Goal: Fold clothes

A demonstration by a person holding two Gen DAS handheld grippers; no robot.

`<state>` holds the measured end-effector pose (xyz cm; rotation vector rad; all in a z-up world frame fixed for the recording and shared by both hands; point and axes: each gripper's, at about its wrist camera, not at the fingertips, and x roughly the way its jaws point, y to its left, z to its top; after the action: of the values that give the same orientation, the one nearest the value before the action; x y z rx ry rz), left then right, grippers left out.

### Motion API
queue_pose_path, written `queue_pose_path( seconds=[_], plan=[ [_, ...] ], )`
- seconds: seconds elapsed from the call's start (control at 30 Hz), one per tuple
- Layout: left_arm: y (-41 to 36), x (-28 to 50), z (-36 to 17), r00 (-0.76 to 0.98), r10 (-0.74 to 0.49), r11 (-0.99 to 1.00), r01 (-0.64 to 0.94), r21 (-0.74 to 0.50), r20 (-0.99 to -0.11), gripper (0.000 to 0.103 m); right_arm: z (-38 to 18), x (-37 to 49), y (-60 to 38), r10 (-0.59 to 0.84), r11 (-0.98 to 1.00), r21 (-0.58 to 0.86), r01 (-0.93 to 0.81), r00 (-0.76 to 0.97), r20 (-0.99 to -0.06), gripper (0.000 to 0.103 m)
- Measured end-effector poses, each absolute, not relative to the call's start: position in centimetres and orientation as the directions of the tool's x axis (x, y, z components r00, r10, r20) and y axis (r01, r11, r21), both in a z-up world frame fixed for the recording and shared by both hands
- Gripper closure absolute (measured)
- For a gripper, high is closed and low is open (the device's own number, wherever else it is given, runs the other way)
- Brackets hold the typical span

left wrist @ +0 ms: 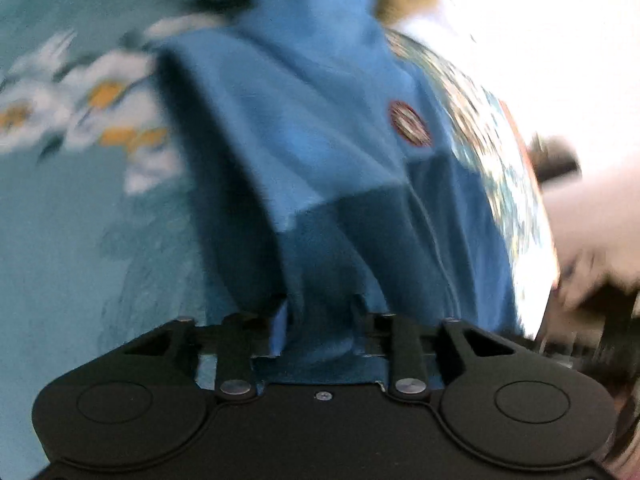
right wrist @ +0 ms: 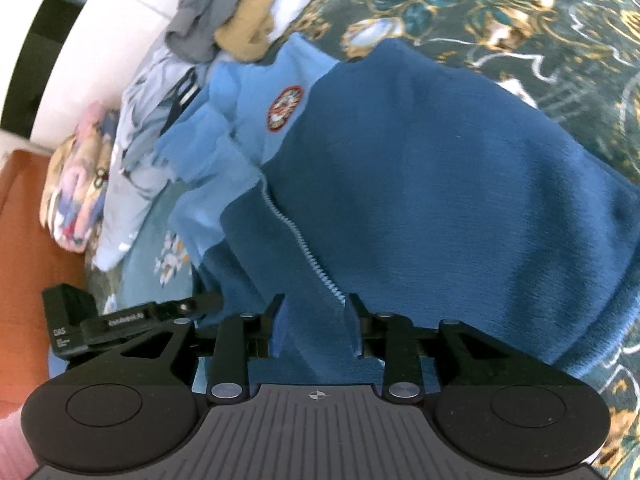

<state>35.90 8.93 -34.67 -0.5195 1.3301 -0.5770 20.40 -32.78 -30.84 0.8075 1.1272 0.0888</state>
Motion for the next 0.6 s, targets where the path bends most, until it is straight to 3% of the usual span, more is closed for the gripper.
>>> queue_pose_path(
  seconds=[0.03,0.1,0.3,0.47,0.6],
  plan=[
    [9.6,36.0,-35.1,0.154,-0.657,0.750,0.033,-0.660,-0.739,0.100,-31.0,20.2,-32.9,0.447,0.717,0.613,0.331,0.457,-0.769,0.074],
    [10.0,35.7,-35.0,0.178,-0.638,0.764,0.025,-0.645,-0.749,0.100,-31.1,20.0,-33.1,0.447,0.714,0.613,0.339,0.453,-0.771,0.073],
    [7.9,34.2,-31.5,0.216,-0.563,0.825,0.211,-0.524,-0.798,0.101,-31.8,19.7,-33.7,0.437,0.704,0.607,0.370,0.448,-0.780,0.072],
    [10.9,34.5,-30.6,0.281,-0.473,0.881,0.158,-0.446,-0.835,0.101,-31.7,19.9,-33.9,0.446,0.697,0.618,0.364,0.455,-0.771,0.071],
    [12.0,34.0,-30.9,0.281,-0.476,0.879,0.114,-0.463,-0.834,0.097,-31.9,20.4,-33.8,0.454,0.700,0.618,0.357,0.445,-0.772,0.071]
  ],
)
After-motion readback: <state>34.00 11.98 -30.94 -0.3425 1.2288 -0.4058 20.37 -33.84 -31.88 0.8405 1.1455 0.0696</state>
